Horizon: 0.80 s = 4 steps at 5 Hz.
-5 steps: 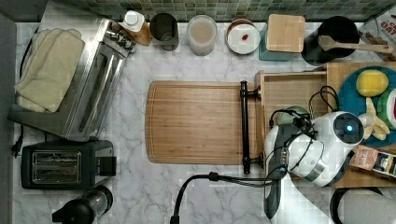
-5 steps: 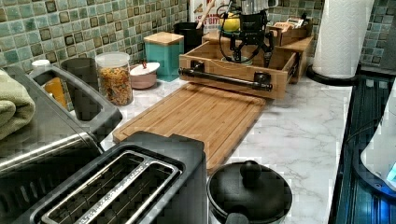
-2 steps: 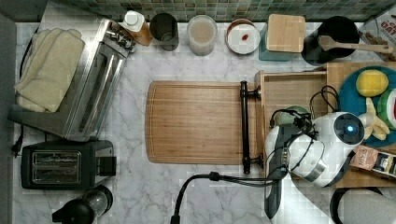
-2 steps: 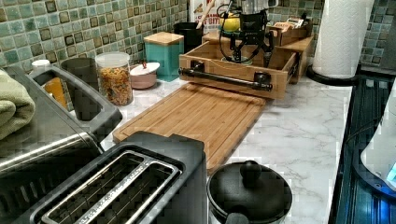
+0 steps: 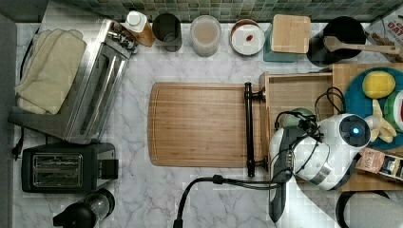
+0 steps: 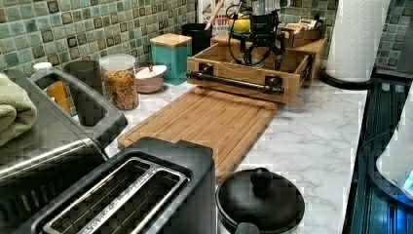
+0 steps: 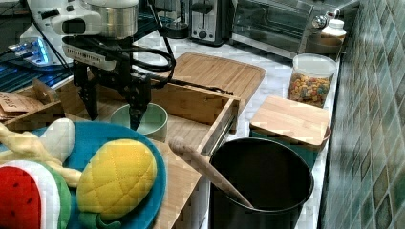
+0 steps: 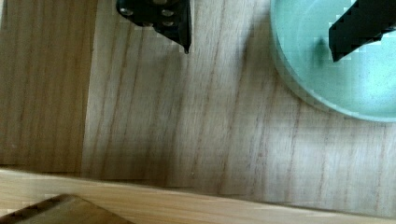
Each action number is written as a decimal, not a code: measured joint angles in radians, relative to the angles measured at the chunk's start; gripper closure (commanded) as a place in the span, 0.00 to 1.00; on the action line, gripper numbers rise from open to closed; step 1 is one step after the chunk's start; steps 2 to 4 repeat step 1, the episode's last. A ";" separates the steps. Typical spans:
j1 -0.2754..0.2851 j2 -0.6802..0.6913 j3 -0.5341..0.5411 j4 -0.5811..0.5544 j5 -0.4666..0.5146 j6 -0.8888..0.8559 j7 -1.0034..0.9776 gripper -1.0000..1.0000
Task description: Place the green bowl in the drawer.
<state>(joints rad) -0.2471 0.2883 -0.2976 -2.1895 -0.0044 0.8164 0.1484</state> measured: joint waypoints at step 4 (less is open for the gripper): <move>-0.001 0.000 -0.001 0.000 0.000 0.000 0.000 0.00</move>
